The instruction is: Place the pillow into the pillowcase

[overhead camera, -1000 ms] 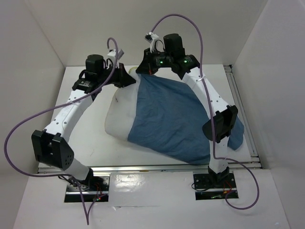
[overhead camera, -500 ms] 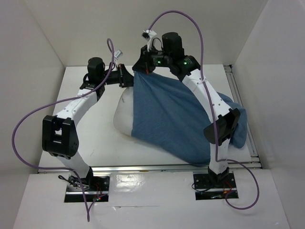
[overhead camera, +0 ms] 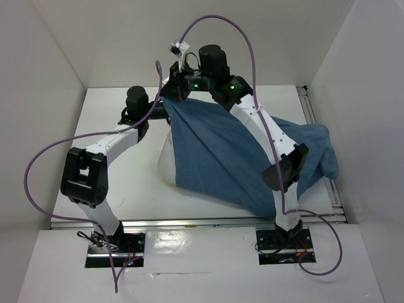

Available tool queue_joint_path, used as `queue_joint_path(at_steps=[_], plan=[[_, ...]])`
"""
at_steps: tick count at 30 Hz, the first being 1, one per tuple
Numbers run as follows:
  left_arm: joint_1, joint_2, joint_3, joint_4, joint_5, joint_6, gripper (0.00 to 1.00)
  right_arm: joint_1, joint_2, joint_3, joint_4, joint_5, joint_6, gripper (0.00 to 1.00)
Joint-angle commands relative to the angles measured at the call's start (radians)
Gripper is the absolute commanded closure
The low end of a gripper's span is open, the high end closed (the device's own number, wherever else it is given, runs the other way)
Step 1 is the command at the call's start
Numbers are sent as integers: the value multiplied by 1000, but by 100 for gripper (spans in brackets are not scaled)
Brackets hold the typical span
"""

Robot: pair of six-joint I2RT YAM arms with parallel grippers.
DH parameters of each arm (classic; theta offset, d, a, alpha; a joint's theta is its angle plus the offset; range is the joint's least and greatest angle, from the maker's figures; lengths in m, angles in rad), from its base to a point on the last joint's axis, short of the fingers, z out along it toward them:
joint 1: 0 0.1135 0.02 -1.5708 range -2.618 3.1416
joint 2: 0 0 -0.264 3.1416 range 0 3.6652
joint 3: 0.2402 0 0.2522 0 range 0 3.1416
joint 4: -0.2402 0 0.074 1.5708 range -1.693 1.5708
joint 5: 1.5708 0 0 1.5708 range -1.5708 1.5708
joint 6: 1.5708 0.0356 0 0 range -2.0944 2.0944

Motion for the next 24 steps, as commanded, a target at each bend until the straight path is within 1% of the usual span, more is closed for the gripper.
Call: queue_joint_path(at_steps=[1, 9, 14, 21, 22, 23, 24], plan=[[-59, 10, -42, 136, 15, -109, 100, 99, 10, 91, 275, -69, -5, 100], [-68, 50, -85, 259, -17, -247, 100, 156, 10, 36, 367, -69, -6, 100], [-68, 94, -94, 339, -37, -325, 100, 211, 10, 36, 399, -59, -50, 100], [-68, 112, -84, 360, -46, -329, 100, 247, 19, 27, 412, -20, -59, 100], [-68, 112, -84, 336, -46, -329, 100, 247, 19, 27, 392, 18, -82, 98], [-68, 112, -84, 322, -37, -310, 100, 247, 4, 1, 380, 47, -97, 91], [-68, 103, -84, 302, -37, -280, 100, 247, -7, -18, 370, 76, -108, 68]])
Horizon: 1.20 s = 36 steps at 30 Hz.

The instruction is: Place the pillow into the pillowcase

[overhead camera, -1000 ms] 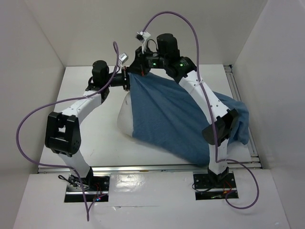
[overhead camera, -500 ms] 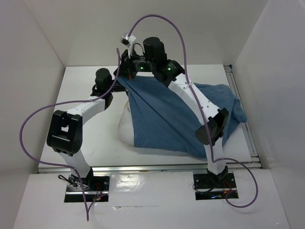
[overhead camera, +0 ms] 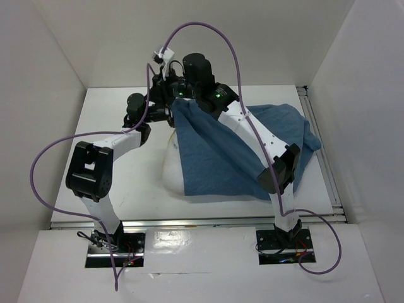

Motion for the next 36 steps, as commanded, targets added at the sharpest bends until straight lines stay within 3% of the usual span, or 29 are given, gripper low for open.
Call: queue_joint_path(at_steps=[1, 4, 7, 14, 15, 19, 21, 22, 23, 29, 36], plan=[[-45, 25, 3, -53, -19, 44, 100, 105, -76, -31, 267, 12, -45, 53], [13, 15, 3, -159, -19, 149, 100, 66, -138, -140, 258, 107, -111, 21], [102, 27, 44, -334, -19, 310, 100, -3, -274, -277, 269, 273, -171, 14], [251, 218, 256, -599, -34, 573, 100, -185, -437, -407, 188, 260, -191, 11], [261, 245, 335, -642, -69, 611, 94, -186, -446, -417, 169, 259, -191, 11], [286, 331, 510, -865, -187, 850, 51, -205, -499, -473, 121, 232, -182, 11], [298, 331, 538, -955, -248, 895, 41, -205, -520, -495, 77, 214, -171, 11], [298, 317, 538, -978, -267, 927, 28, -205, -520, -495, 62, 204, -156, 11], [309, 305, 538, -1012, -291, 948, 25, -205, -529, -510, 36, 191, -140, 11], [329, 49, 463, -1271, -551, 1253, 23, -205, -574, -593, -65, 79, -140, 11], [292, -278, 273, -1538, -735, 1724, 24, -196, -609, -815, -156, 42, -323, 11]])
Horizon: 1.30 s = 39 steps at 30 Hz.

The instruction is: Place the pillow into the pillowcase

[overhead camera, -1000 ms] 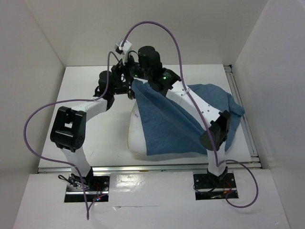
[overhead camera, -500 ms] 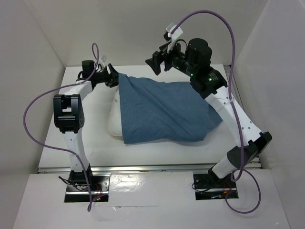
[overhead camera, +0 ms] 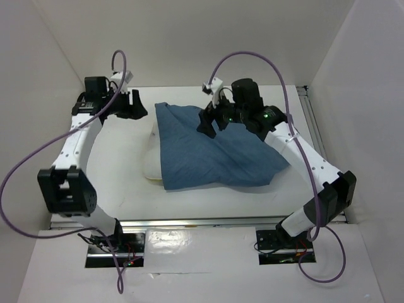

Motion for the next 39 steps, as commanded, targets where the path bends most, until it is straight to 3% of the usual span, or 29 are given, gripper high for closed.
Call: queue_joint_path(at_steps=[1, 8, 14, 23, 27, 30, 39], plan=[[-26, -151, -97, -180, -117, 420, 24, 10, -67, -108, -44, -38, -111, 11], [-92, -582, -458, -281, -144, 986, 24, 19, -61, -130, -31, -40, -136, 11], [-104, -913, -721, -354, -93, 1252, 12, 28, -35, -106, -60, -58, -158, 11], [-104, -1099, -924, -493, 10, 1557, 5, 37, -35, -106, -71, -49, -158, 11], [-104, -1063, -979, -441, 10, 1668, 5, 37, -26, -106, -71, -30, -158, 11], [-104, -963, -993, -353, 10, 1668, 6, 37, -26, -97, -80, -21, -148, 11], [-113, -534, -756, -82, 10, 1271, 10, 37, -35, -106, -80, -3, -130, 11]])
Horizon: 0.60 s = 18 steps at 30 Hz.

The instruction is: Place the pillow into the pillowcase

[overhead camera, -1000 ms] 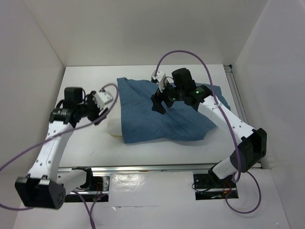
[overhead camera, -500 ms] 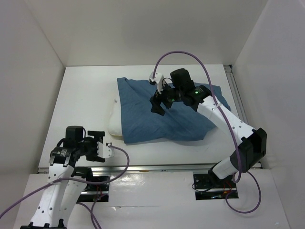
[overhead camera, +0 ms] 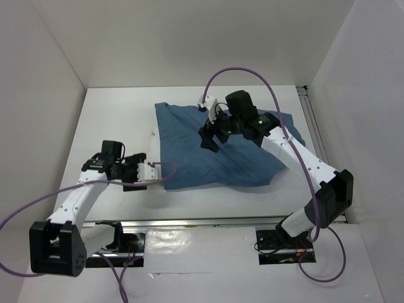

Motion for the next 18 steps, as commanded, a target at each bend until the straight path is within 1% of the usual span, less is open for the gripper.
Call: queue_joint_path(at_steps=[1, 4, 6, 12, 13, 15, 17, 18], plan=[[-2, 70, 83, 167, 47, -143, 10, 11, -18, 40, -1, 17, 16, 11], [-2, 82, 53, 256, 29, -118, 10, 11, 1, 53, -1, 17, 16, 11], [-2, 82, 43, 267, 29, -71, 9, 11, 10, 62, -1, 17, 7, 11], [-2, 117, 52, 258, 38, -57, 9, 11, 10, 71, -1, 26, 7, 11], [-2, 117, 43, 258, 38, -48, 8, 11, 10, 71, -1, 26, 7, 11], [-2, 117, 43, 241, 53, -22, 8, 11, 19, 71, -1, 35, 7, 11], [-2, 108, 30, 197, 87, 40, 6, 11, 19, 71, -1, 36, 7, 11], [-2, 88, 19, 186, 87, 75, 4, 11, 19, 71, -1, 45, 7, 11]])
